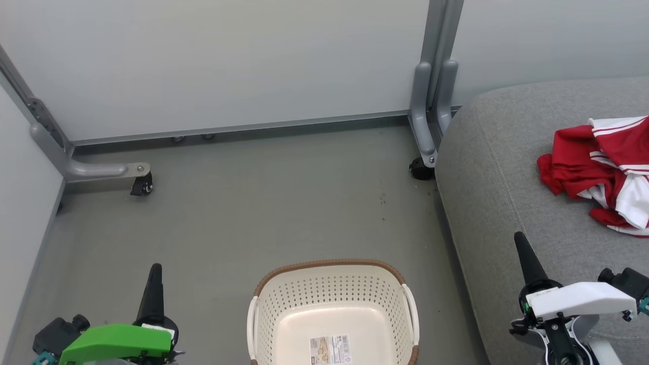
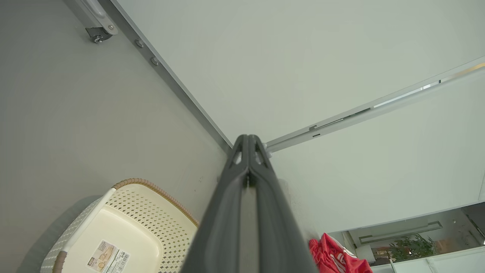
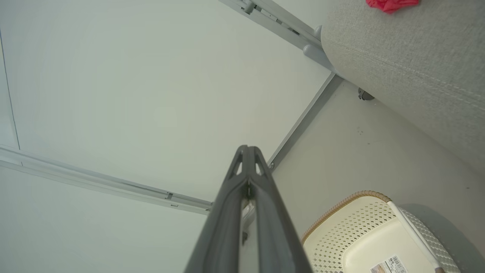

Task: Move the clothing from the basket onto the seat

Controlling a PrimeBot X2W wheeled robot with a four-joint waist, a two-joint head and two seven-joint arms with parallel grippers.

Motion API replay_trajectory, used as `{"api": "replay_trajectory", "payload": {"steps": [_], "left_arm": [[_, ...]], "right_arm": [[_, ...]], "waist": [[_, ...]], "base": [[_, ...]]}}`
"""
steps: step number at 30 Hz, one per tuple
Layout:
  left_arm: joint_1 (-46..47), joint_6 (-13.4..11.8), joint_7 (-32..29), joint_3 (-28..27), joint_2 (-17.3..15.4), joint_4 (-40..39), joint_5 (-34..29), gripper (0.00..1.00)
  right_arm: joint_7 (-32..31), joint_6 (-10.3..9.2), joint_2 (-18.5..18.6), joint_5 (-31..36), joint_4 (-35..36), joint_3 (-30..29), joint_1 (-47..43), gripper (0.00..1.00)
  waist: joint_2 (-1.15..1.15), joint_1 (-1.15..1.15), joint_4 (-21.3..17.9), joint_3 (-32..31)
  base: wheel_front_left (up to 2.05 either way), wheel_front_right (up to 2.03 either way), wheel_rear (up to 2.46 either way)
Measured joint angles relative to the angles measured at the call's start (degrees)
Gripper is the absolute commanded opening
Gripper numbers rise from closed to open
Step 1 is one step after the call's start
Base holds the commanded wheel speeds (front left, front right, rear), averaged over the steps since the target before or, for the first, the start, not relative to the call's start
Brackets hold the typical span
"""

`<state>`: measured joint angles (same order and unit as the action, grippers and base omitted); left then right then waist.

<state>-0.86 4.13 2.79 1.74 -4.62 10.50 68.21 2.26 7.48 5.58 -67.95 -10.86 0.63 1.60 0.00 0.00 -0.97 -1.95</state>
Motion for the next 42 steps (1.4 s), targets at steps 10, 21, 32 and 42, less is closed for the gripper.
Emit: {"api": "replay_trajectory", "payload": {"steps": [10, 21, 32, 42], "left_arm": [[1.4, 0.7, -1.4, -1.2, 0.0, 0.7, 5.4, 0.00], [2.7, 1.4, -3.0, -2.3, 0.0, 1.3, 10.9, 0.00], [3.9, 2.0, -4.4, -3.5, 0.0, 2.1, 15.6, 0.00], [5.0, 2.5, -5.7, -4.4, 0.0, 2.6, 19.8, 0.00]], "right_arm": [[-1.5, 0.00, -0.3, -5.4, -0.6, -1.1, 1.0, 0.00], [-3.0, 0.00, -0.6, -10.8, -1.3, -2.1, 1.8, 0.00], [-4.3, 0.00, -0.9, -15.6, -1.8, -3.2, 2.4, 0.00], [-5.6, 0.00, -1.1, -19.7, -2.3, -4.0, 3.3, 0.00]], "waist": [[0.00, 0.00, 0.2, 0.4], [0.00, 0.00, 0.3, 0.8], [0.00, 0.00, 0.5, 1.2], [0.00, 0.00, 0.7, 1.5]], "base": [[0.00, 0.00, 0.00], [0.00, 0.00, 0.00], [0.00, 0.00, 0.00], [0.00, 0.00, 0.00]]}}
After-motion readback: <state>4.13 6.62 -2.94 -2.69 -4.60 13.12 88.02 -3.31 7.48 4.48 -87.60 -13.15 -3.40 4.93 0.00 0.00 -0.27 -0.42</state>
